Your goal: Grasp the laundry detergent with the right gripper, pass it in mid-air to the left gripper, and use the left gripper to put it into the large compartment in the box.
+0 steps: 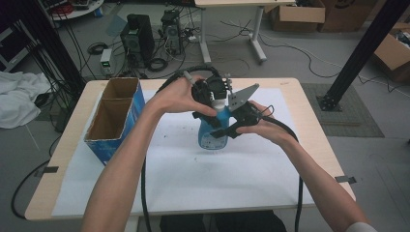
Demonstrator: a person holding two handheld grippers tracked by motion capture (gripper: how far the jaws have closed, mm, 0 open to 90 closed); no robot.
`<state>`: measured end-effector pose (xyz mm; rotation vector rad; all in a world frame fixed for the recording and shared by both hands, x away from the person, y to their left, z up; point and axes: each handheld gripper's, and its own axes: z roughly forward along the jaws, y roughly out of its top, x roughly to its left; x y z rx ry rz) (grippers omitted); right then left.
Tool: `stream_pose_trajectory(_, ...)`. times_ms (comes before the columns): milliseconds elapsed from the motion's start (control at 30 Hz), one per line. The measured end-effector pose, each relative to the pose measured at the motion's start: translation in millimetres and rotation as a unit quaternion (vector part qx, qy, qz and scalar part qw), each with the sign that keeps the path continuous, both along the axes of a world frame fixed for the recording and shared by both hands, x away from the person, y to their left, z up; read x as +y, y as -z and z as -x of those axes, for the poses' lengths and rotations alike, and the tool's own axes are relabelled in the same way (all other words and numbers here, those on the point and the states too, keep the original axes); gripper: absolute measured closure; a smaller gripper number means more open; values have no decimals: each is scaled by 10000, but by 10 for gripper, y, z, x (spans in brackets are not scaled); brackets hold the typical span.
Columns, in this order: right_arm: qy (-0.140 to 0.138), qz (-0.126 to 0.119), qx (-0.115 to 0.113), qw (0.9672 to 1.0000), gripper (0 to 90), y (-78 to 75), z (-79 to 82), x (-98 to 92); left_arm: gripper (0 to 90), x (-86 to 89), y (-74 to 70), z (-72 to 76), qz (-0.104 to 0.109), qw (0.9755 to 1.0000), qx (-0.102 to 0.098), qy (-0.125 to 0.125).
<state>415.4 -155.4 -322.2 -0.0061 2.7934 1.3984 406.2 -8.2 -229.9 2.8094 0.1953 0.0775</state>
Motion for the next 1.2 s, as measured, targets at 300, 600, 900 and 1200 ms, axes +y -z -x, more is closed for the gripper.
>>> stream_pose_trajectory(300,-18,-58,60,10000,446,78,6,7,371,-12,67,21,8,10000,21,-94)
stream_pose_trajectory(600,-30,-8,117,9999,436,91,6,-16,372,2,93,33,24,10000,-13,-63)
stream_pose_trajectory(900,-57,38,162,9998,357,110,14,-28,372,8,108,39,-26,10000,-7,-86)
stream_pose_trajectory(1200,-55,57,233,9997,293,129,12,-20,372,12,107,56,-35,10000,-9,-32)
